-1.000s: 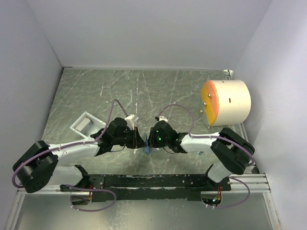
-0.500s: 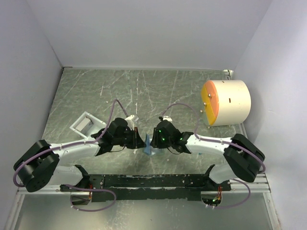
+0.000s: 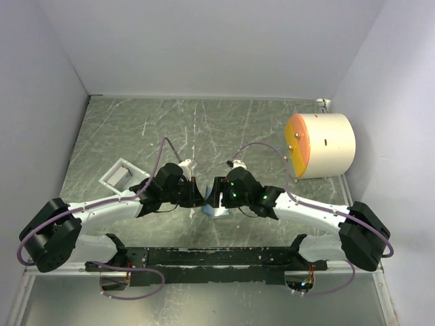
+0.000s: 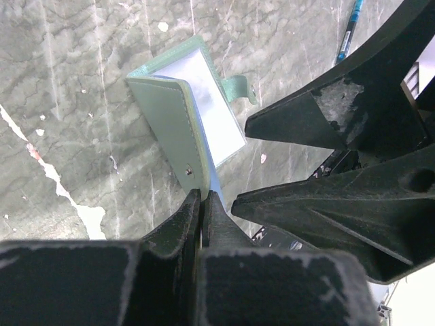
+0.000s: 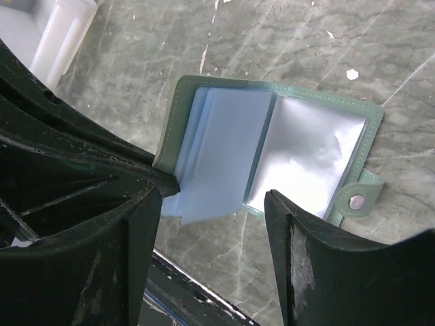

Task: Put the credit cards into the card holder
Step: Adjust the card slot at the card holder.

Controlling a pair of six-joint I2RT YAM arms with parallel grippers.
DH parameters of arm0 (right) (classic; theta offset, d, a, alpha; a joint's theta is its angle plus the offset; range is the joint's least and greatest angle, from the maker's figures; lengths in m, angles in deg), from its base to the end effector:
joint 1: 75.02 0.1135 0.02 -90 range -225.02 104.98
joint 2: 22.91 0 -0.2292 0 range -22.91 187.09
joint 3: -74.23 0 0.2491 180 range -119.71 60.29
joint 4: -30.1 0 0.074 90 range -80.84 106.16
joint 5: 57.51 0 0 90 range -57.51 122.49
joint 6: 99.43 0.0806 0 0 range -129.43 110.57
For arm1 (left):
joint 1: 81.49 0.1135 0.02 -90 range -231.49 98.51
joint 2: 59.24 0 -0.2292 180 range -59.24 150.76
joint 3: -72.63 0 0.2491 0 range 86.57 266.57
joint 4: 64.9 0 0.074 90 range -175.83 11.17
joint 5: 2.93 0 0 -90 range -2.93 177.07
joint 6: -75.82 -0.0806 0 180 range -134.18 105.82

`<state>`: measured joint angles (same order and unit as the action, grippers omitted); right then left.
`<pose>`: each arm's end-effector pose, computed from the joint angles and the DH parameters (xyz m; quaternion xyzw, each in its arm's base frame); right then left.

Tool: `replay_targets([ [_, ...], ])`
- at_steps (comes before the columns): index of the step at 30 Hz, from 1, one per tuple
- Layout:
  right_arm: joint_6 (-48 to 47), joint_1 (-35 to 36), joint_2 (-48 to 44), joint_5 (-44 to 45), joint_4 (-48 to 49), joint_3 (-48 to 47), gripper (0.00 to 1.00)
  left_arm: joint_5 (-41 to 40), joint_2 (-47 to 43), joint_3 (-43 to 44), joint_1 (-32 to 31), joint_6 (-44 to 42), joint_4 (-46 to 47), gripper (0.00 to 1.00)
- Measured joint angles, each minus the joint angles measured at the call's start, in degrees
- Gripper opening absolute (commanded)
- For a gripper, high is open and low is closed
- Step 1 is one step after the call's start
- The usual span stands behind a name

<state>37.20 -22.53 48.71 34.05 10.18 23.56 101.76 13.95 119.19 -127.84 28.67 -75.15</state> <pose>0.1827 0.2345 0.1408 -0.0408 0.9085 0.3083 0.2791 0.1909 -0.2297 0.1301 0.0842 0.8850 -0.3928 0.2355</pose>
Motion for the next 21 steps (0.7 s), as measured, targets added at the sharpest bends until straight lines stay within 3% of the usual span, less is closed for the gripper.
replay_targets([
  [21, 0.9, 0.1, 4.7, 1.5, -2.1, -1.4, 0.65, -0.4, -0.8, -0.1, 0.0, 0.1, -0.8, 0.07],
])
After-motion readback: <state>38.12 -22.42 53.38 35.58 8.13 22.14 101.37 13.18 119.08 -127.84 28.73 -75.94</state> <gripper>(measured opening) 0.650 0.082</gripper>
